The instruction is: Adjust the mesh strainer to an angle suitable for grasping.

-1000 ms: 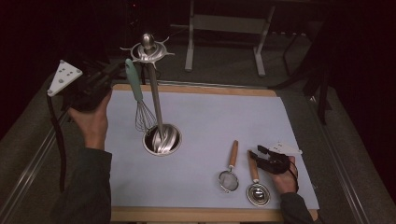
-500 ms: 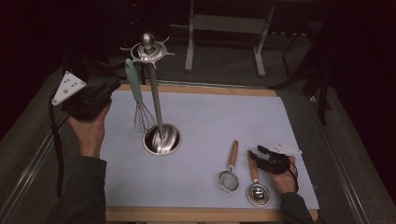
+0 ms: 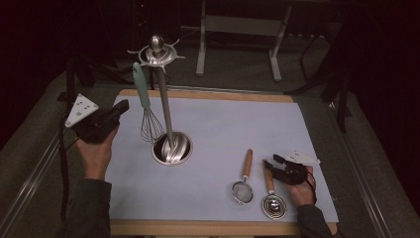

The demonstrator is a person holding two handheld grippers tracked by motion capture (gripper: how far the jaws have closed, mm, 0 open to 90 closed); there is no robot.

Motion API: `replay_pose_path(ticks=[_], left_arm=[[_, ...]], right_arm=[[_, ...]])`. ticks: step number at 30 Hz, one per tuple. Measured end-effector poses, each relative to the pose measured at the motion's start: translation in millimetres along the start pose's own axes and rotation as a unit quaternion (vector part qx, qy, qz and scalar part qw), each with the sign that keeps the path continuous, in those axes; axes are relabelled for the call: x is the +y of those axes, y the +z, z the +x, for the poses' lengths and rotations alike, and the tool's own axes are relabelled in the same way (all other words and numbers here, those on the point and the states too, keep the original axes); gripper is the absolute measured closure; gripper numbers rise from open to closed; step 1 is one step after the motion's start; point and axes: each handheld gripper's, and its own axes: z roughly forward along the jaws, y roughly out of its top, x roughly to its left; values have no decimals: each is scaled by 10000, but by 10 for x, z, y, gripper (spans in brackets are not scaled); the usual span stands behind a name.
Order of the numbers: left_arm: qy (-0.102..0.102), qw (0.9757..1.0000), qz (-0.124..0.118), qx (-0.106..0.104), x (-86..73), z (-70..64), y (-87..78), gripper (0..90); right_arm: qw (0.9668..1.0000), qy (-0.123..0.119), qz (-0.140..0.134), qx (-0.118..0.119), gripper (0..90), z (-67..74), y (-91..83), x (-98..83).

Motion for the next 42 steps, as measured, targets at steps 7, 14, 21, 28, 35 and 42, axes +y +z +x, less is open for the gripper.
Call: replay_pose_path(ticks=[7,14,21,28,35,42], left_arm=[[-65,9998,185,20,-217,-12,28,900],[-233,9988,434,80,-577,-38,30,858],[-474,9959,762,122,-1037,-96,22,813],[-615,9923,1073,78,-1364,-152,27,787],[-827,9888,1242,-11,-1601,-217,22,768],[-833,9871,1367,-11,-1682,-225,32,752]], right_arm=[[10000,0,-14,-17,473,-3,1,0],[10000,9,-18,-6,473,-6,-1,-1],[10000,16,-23,-12,474,-4,-2,-2],[9999,94,-134,31,485,-13,-34,15],[9998,8,-176,89,653,92,-104,83],[9998,-133,90,124,709,237,-129,154]])
